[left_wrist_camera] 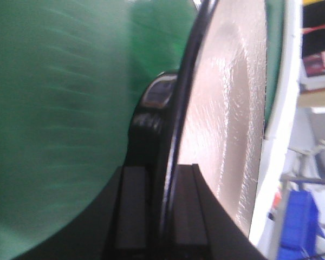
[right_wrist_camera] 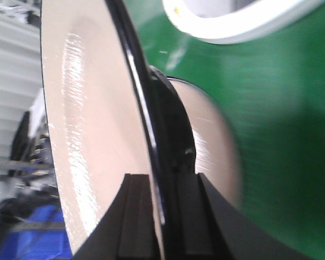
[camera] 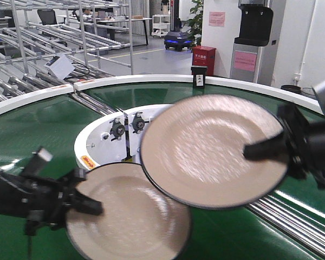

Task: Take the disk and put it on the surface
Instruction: 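Lift both plates off the conveyor, holding them upright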

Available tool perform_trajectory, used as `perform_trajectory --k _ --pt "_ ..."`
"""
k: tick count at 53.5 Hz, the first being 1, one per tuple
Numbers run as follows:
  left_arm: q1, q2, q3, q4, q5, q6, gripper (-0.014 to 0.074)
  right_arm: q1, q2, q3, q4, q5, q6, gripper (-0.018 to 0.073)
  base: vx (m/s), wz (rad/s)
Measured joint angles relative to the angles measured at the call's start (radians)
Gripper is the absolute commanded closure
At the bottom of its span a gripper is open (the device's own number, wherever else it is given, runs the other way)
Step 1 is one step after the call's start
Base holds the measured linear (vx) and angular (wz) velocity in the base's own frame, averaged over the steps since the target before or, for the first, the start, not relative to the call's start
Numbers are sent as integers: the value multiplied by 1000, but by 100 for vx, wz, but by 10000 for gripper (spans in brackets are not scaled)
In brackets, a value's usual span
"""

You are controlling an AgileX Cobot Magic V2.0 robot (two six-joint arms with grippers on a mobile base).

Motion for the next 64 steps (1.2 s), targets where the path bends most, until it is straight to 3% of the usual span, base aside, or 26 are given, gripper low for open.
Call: perform_trajectory --k 7,13,64 --pt "-79 0 0 -54 -6 -7 597 52 53 -125 0 12 69 568 0 0" --pt "-107 -5 0 -69 -5 -7 597 54 71 -175 -1 14 94 568 0 0" --pt "-110 -9 0 -77 22 -10 597 51 72 -191 -2 7 71 568 0 0"
